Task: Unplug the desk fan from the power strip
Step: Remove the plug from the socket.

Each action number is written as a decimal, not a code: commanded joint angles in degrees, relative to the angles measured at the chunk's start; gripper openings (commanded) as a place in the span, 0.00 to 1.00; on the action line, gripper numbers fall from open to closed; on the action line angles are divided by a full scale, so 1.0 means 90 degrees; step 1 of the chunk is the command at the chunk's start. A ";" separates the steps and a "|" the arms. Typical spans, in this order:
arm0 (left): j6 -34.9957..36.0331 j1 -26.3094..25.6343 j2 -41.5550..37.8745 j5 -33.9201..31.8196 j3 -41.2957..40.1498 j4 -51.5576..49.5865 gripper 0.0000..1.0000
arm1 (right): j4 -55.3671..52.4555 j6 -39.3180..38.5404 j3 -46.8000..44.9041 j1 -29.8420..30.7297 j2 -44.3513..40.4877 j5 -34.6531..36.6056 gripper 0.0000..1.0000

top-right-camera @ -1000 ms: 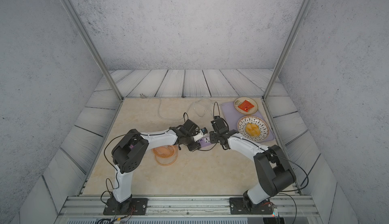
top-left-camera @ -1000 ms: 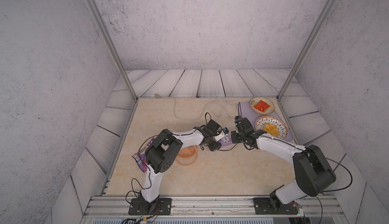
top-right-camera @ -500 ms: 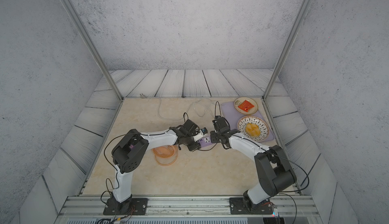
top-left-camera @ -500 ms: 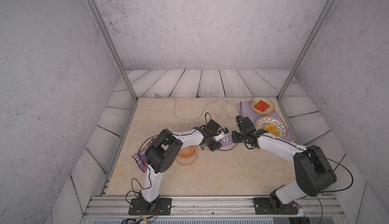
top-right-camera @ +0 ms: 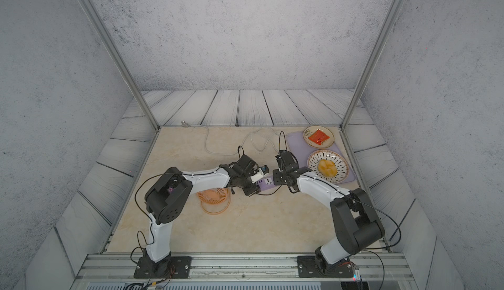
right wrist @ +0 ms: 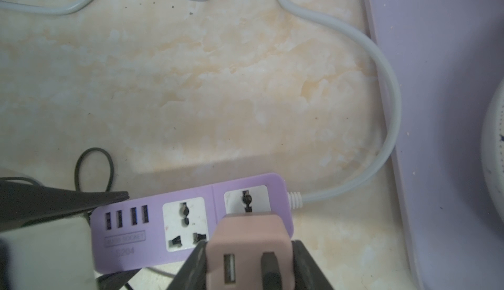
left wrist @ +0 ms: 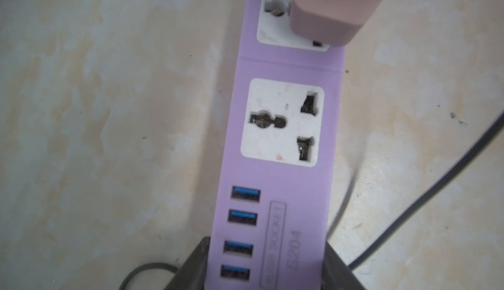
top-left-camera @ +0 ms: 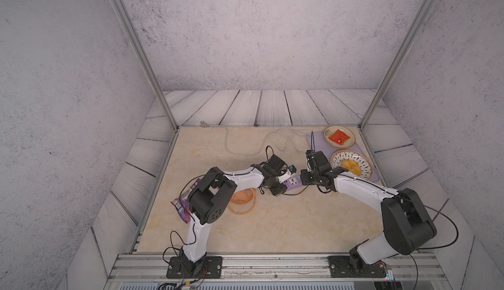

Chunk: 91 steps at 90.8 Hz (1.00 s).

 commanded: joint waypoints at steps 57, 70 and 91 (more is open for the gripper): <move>-0.0349 0.0023 0.0189 -0.0101 -0.0027 0.0287 0.00 | -0.0526 0.0106 0.0605 0.0256 0.0289 -0.0471 0.09; -0.0339 0.0023 0.0152 -0.0101 -0.0052 0.0293 0.00 | -0.0665 0.0221 0.0662 0.0062 0.0289 -0.0492 0.09; -0.0339 0.0023 0.0165 -0.0101 -0.0028 0.0301 0.00 | -0.1005 0.0131 0.0930 0.0202 0.0515 -0.0269 0.09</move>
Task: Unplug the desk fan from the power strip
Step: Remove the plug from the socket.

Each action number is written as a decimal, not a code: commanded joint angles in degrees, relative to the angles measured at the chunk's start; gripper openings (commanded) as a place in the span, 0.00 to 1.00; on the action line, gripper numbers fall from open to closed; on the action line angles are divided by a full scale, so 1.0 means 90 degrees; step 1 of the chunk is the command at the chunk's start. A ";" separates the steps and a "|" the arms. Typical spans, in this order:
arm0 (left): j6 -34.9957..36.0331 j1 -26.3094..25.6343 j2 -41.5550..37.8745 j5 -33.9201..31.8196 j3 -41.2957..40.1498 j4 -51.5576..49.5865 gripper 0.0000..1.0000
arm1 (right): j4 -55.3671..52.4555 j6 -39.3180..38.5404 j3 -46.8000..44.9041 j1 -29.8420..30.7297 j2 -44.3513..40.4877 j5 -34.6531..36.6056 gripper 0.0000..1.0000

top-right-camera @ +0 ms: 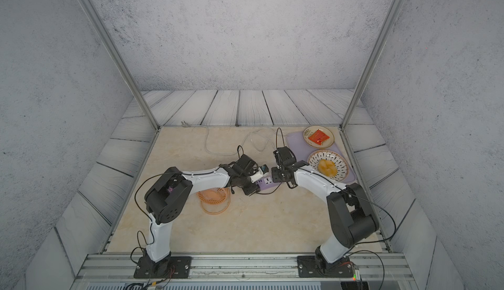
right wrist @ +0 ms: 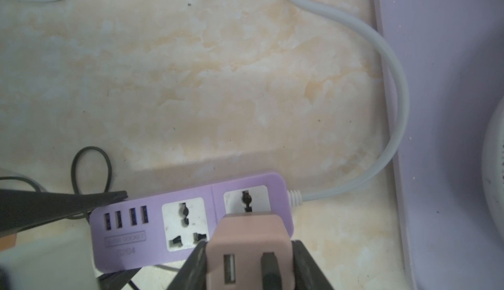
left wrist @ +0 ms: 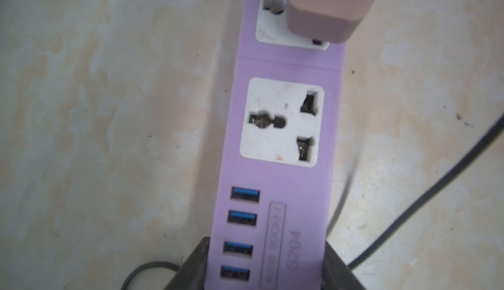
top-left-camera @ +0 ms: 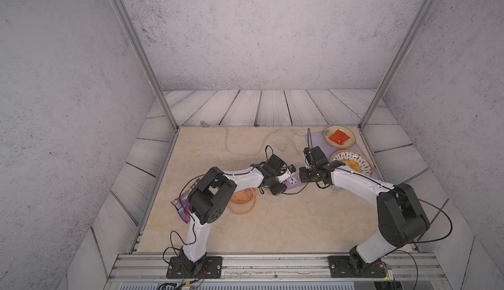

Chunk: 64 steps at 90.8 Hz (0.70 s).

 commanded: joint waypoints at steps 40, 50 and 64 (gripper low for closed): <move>-0.0327 0.0023 0.0176 -0.0089 -0.0047 0.0312 0.00 | 0.0072 0.0365 -0.0013 0.0294 -0.0049 -0.0577 0.09; -0.0319 0.0018 0.0156 -0.0092 -0.0076 0.0318 0.00 | 0.0194 0.0541 -0.0109 -0.0007 -0.0079 -0.0885 0.09; -0.0309 0.0023 0.0125 -0.0101 -0.0106 0.0323 0.00 | 0.0124 0.0582 -0.0060 -0.0181 0.0023 -0.0959 0.09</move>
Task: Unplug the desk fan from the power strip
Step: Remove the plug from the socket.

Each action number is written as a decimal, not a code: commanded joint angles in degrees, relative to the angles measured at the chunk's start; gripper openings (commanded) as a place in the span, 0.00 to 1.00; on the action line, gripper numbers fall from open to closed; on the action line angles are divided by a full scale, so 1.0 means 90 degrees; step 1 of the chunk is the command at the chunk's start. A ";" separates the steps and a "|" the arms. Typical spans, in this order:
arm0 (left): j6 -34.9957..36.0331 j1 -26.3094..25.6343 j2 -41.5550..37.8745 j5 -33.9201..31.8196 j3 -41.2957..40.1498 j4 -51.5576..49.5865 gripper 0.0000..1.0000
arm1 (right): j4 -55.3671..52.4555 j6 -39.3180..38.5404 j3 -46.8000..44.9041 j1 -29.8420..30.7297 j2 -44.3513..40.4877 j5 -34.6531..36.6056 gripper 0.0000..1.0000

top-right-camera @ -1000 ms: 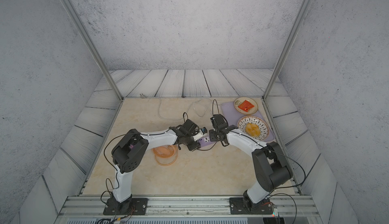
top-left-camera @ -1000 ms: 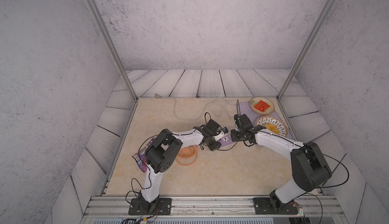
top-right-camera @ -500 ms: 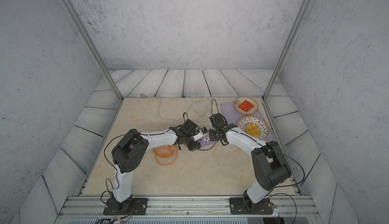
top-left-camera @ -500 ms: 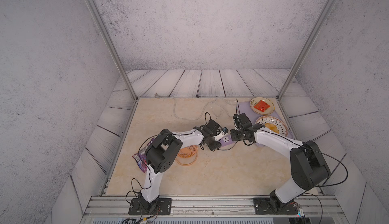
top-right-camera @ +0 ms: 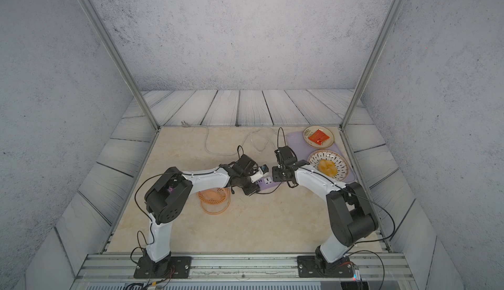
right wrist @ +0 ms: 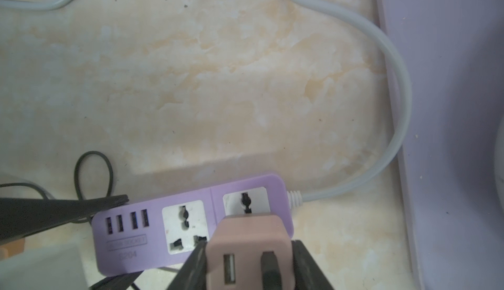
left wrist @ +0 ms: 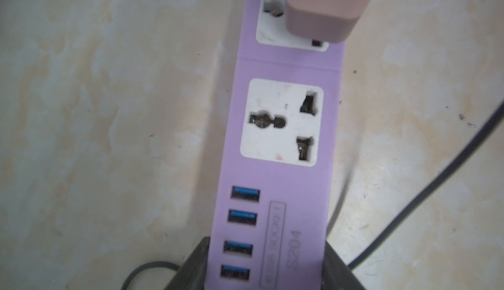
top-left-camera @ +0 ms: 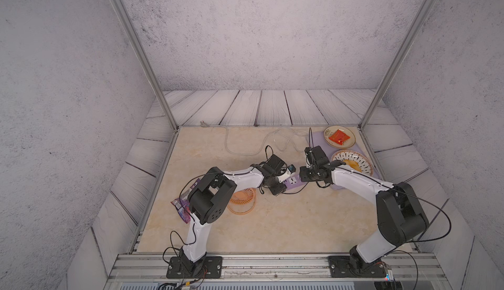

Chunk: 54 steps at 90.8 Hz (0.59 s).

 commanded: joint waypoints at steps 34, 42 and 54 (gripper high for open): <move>-0.0338 0.0023 0.0160 -0.0123 -0.0084 0.0345 0.00 | -0.0152 0.0214 0.0080 0.0626 -0.0154 -0.0093 0.09; -0.0349 0.0018 0.0171 -0.0115 -0.0066 0.0348 0.00 | -0.0060 0.0251 0.0022 0.0677 -0.0173 -0.0199 0.09; -0.0359 0.0014 0.0174 -0.0114 -0.0065 0.0334 0.00 | -0.0057 0.0215 0.0005 0.0668 -0.0211 -0.0075 0.08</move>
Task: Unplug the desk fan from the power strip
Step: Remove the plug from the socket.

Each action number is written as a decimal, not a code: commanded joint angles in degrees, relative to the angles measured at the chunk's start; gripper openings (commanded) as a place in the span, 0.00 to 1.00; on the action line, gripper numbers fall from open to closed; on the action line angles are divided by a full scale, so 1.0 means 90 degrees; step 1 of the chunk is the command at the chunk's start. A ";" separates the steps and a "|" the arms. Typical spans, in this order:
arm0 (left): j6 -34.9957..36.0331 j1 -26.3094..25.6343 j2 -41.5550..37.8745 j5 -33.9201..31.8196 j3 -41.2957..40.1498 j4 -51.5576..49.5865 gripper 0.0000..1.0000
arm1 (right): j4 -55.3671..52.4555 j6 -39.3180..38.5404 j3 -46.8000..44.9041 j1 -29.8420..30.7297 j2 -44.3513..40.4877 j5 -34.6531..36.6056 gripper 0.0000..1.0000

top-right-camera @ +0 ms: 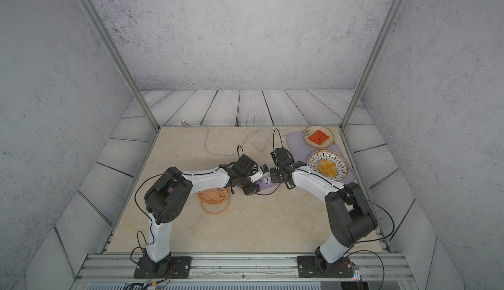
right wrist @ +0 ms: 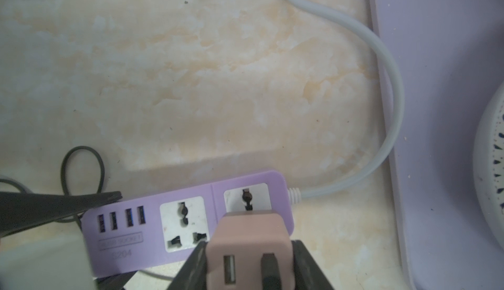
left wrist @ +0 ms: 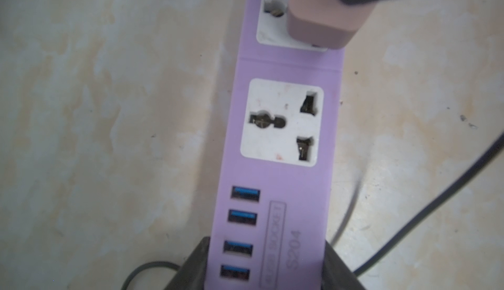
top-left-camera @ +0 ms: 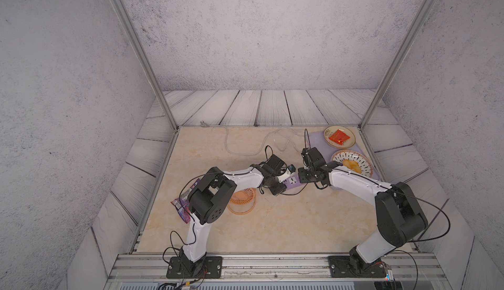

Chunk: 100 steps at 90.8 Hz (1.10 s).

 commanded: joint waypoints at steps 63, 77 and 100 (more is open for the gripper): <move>-0.0354 0.0004 0.0208 -0.0105 -0.0004 0.0275 0.00 | 0.0177 0.0204 0.0013 0.0237 -0.0211 -0.0883 0.08; -0.0347 0.0004 0.0223 -0.0116 0.0008 0.0261 0.00 | 0.0446 0.0396 -0.0154 0.0259 -0.0378 -0.1112 0.08; -0.0336 0.0004 0.0192 -0.0121 -0.0042 0.0271 0.00 | 0.0040 0.0611 0.0006 -0.0173 -0.0328 -0.1117 0.08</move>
